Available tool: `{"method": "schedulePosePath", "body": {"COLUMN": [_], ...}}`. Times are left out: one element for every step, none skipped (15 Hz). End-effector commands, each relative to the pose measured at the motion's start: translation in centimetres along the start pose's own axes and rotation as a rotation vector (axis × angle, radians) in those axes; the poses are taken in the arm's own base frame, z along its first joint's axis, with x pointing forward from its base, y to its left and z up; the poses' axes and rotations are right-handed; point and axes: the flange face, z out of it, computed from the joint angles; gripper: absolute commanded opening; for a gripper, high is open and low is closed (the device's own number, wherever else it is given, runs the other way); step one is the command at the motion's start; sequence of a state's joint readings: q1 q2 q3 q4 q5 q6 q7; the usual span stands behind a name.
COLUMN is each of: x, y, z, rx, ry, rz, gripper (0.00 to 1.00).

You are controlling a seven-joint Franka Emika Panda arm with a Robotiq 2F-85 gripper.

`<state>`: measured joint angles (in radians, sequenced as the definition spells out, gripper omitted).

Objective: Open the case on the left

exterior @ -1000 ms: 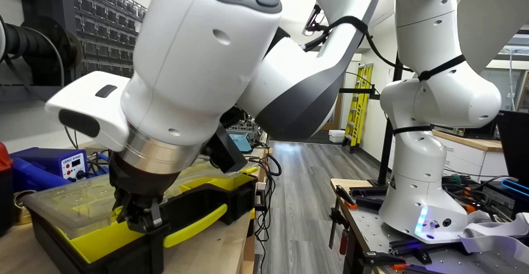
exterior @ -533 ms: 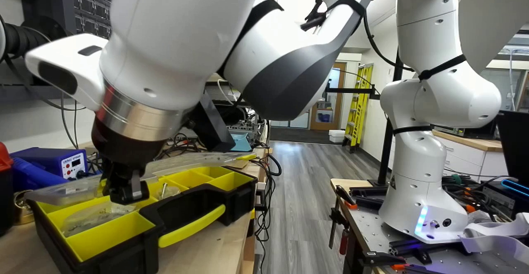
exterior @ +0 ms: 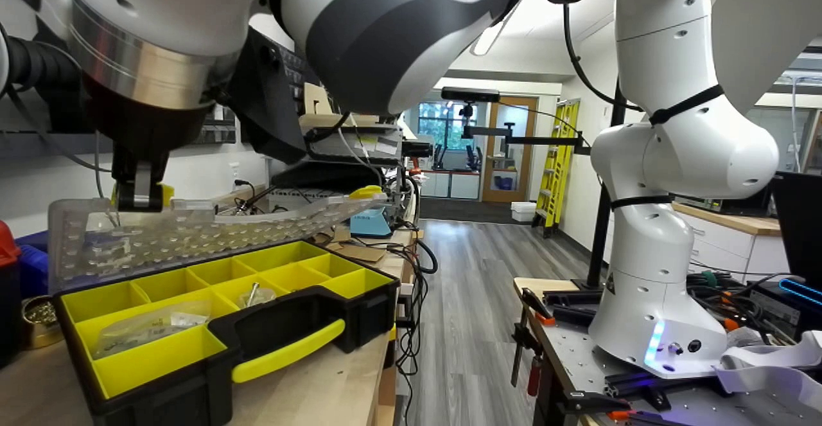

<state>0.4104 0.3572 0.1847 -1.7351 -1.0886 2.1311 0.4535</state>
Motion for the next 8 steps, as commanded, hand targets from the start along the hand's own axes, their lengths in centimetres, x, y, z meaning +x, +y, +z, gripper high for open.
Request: {"method": "schedulePosePath", "body": {"x": [0.3, 0.5, 0.8, 1.1, 1.3, 1.5, 1.7, 1.7], "y": [4.2, 5.1, 5.9, 6.8, 7.6, 8.4, 9.3, 10.2], "z": [4.1, 4.6, 4.9, 5.5, 6.1, 6.6, 7.4, 8.0], "rx": [-0.081, -0.095, -0.111, -0.13, -0.148, -0.165, -0.189, -0.216], "ry": [-0.079, -0.084, -0.088, -0.094, -0.1, -0.105, -0.113, -0.125], "rz": [0.078, 0.089, 0.1, 0.11, 0.118, 0.126, 0.134, 0.14], "gripper": [0.04, 0.04, 0.04, 0.04, 0.04, 0.04, 0.04, 0.04]}}
